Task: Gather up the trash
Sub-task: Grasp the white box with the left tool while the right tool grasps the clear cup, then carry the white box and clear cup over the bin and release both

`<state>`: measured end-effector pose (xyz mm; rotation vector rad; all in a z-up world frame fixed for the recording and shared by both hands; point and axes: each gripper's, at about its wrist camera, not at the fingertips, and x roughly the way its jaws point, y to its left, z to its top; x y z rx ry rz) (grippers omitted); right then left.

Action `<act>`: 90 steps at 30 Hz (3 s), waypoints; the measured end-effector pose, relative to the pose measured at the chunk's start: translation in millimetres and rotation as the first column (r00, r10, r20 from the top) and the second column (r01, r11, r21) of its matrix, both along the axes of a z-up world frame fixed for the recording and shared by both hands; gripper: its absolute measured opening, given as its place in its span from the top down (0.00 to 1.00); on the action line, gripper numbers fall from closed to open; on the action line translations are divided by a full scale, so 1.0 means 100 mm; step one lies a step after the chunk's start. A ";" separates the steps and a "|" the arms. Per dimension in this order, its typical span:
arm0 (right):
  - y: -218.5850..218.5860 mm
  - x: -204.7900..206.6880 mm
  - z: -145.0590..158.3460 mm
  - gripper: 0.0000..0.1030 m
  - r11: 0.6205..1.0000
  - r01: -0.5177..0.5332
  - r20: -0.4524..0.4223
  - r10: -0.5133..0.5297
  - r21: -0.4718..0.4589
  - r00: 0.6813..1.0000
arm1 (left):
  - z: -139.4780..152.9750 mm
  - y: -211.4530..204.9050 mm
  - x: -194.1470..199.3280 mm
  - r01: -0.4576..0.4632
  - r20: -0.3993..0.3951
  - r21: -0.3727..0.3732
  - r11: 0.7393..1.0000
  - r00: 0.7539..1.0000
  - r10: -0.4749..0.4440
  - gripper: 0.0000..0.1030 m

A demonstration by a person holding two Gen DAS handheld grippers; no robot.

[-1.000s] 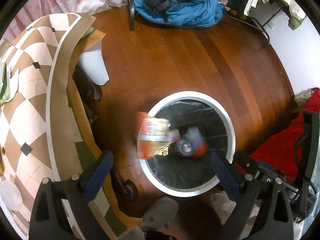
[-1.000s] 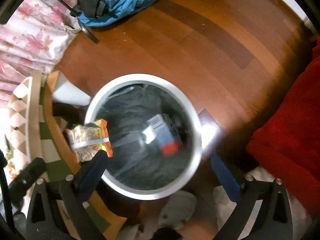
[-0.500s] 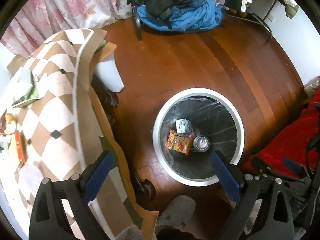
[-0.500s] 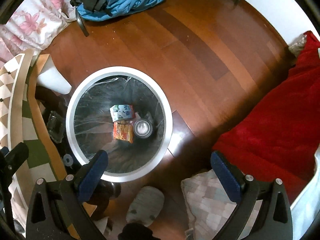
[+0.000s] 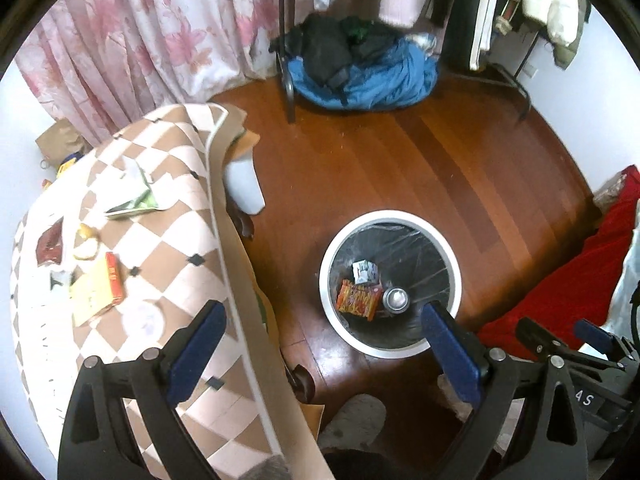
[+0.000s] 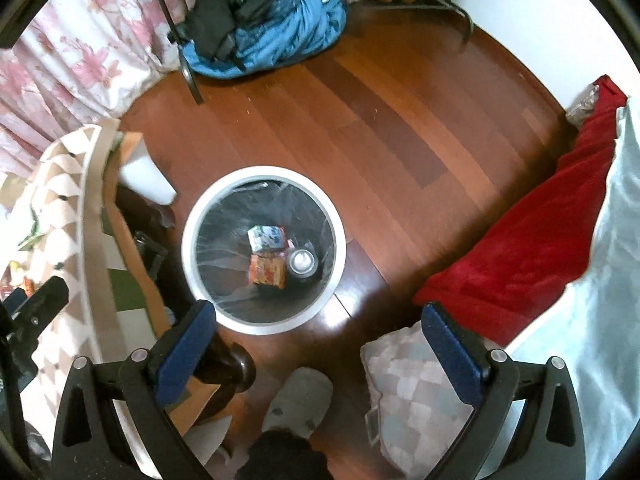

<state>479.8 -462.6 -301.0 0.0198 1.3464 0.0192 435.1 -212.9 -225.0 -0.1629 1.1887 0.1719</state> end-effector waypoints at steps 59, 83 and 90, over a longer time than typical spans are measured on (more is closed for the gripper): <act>3.75 -0.24 -0.44 0.56 0.956 -0.250 -0.075 0.264 0.154 0.962 | -0.79 3.79 -1.37 -0.664 -0.210 -0.187 0.724 0.747 0.631 0.65; 3.40 -1.17 0.37 0.56 0.878 -0.470 0.152 0.455 0.084 0.877 | 0.20 2.68 -1.97 -0.374 0.079 0.148 0.916 0.927 0.366 0.69; 3.08 -1.22 0.96 0.56 0.870 -0.474 0.247 0.434 0.134 0.867 | 0.73 2.26 -1.86 -0.324 0.186 0.123 0.938 0.936 0.299 0.69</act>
